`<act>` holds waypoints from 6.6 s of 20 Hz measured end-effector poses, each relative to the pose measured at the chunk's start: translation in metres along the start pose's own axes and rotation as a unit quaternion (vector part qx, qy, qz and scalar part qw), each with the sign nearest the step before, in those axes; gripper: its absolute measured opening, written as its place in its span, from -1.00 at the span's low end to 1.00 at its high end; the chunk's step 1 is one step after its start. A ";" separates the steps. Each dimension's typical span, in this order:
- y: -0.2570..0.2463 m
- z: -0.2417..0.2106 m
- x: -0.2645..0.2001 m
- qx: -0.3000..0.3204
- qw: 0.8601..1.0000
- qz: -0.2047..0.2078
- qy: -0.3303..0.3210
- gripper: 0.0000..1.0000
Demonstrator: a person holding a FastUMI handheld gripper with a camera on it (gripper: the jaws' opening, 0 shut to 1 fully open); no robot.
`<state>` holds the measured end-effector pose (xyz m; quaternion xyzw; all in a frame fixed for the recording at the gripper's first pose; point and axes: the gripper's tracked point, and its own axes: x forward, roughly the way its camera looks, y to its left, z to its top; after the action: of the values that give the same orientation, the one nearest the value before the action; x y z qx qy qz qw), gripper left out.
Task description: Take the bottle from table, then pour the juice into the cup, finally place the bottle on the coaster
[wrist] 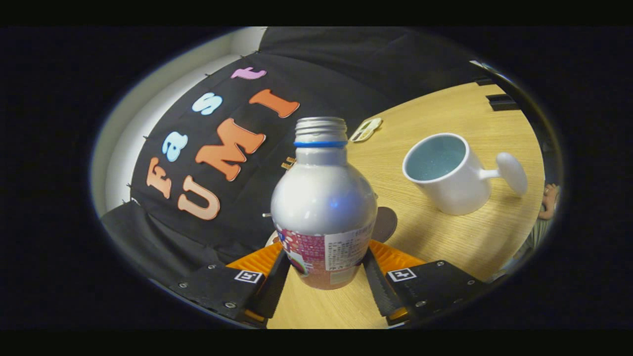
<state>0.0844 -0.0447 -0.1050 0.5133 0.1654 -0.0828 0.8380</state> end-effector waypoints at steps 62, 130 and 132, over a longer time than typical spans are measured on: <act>0.025 0.031 0.012 0.406 0.911 -0.043 0.059 0.53; 0.025 0.046 0.014 0.526 0.843 -0.078 0.086 0.54; 0.026 0.046 0.015 0.533 0.838 -0.079 0.087 0.54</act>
<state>0.1150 -0.0731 -0.0695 0.8708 0.2080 -0.1792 0.4078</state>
